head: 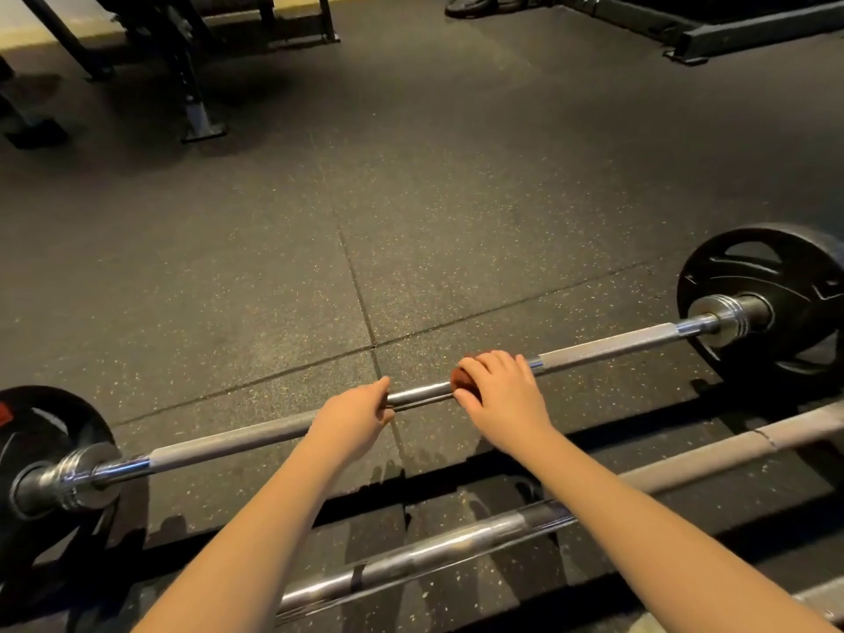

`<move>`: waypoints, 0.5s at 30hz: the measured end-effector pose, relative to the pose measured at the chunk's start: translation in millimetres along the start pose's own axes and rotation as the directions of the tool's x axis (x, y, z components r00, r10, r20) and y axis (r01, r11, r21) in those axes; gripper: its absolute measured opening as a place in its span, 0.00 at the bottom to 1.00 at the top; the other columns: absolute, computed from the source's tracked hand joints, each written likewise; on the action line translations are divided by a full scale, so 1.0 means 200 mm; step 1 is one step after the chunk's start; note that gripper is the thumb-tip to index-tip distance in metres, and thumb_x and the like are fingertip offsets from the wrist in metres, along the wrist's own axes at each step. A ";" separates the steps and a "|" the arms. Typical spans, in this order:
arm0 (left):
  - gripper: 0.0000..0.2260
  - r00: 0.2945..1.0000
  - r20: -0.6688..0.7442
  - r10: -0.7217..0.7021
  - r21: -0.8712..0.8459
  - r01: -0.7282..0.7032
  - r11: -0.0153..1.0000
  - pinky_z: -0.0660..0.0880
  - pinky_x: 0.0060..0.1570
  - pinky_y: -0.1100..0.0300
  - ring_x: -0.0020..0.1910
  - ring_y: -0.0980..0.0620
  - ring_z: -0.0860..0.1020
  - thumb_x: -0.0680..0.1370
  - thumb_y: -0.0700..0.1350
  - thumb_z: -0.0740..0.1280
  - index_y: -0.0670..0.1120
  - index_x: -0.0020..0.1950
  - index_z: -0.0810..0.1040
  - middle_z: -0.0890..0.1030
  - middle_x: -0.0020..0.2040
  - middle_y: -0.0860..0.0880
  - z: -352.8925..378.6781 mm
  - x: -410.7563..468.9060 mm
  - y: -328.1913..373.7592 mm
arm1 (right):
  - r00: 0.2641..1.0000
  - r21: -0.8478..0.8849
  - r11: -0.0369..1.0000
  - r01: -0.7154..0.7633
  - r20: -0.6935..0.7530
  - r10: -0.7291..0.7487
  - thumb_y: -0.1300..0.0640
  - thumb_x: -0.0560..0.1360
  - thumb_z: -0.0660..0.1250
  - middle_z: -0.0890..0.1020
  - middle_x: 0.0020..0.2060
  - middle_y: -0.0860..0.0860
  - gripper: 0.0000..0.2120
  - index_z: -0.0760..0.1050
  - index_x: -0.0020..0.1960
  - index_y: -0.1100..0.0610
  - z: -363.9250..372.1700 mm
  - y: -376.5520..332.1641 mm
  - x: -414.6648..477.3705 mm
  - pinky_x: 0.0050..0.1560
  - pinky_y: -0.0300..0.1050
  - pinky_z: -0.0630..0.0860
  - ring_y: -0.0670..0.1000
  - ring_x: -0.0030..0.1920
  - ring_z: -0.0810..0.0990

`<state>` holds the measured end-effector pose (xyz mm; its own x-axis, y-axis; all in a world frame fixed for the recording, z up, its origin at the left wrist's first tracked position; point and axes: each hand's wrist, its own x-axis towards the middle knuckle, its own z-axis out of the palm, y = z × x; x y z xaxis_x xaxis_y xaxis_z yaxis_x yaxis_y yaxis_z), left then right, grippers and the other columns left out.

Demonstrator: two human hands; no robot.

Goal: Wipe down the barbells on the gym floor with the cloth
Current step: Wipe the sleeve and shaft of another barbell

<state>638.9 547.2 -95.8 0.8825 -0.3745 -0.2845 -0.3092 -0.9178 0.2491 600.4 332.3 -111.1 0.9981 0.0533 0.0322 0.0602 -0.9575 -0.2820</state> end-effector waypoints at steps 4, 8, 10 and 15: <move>0.08 1.000 -0.006 -0.010 0.042 0.010 0.999 0.72 0.45 0.55 0.48 0.49 0.78 0.81 0.49 0.61 0.49 0.58 0.75 0.81 0.50 0.51 0.00 0.04 -0.03 | 0.990 -0.004 0.994 0.109 0.093 -0.108 0.49 0.79 0.61 0.77 0.58 0.46 0.14 0.71 0.64 0.48 -0.05 0.09 0.08 0.66 0.48 0.62 0.52 0.62 0.72; 0.05 0.963 -0.254 0.093 0.149 -0.056 0.987 0.63 0.43 0.58 0.43 0.49 0.78 0.76 0.49 0.69 0.50 0.49 0.77 0.81 0.42 0.53 0.06 0.02 -0.01 | 0.995 0.062 0.994 -0.094 -0.018 0.095 0.52 0.80 0.59 0.78 0.53 0.44 0.10 0.72 0.60 0.46 -0.05 0.14 0.07 0.69 0.53 0.60 0.51 0.61 0.72; 0.10 0.954 -0.285 0.098 0.177 -0.048 0.983 0.67 0.41 0.57 0.34 0.50 0.78 0.67 0.47 0.78 0.49 0.42 0.79 0.80 0.34 0.53 0.10 0.00 -0.01 | 0.990 0.097 0.989 -0.112 -0.072 0.120 0.55 0.79 0.60 0.77 0.55 0.45 0.12 0.71 0.63 0.49 0.00 0.07 0.02 0.72 0.54 0.57 0.52 0.63 0.69; 0.15 0.899 -0.416 0.134 0.213 -0.046 0.976 0.72 0.42 0.56 0.33 0.50 0.79 0.59 0.44 0.82 0.47 0.42 0.82 0.81 0.33 0.53 0.15 -0.04 -0.02 | 0.998 0.045 0.997 -0.067 0.014 0.067 0.55 0.79 0.59 0.79 0.52 0.49 0.11 0.69 0.61 0.51 -0.05 0.12 0.08 0.72 0.51 0.54 0.53 0.60 0.73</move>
<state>622.8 550.2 -122.9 0.8999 -0.4045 0.1629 -0.4181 -0.9065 0.0589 618.0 307.8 -108.5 1.0000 -0.0066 -0.0005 -0.0064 -0.9452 -0.3263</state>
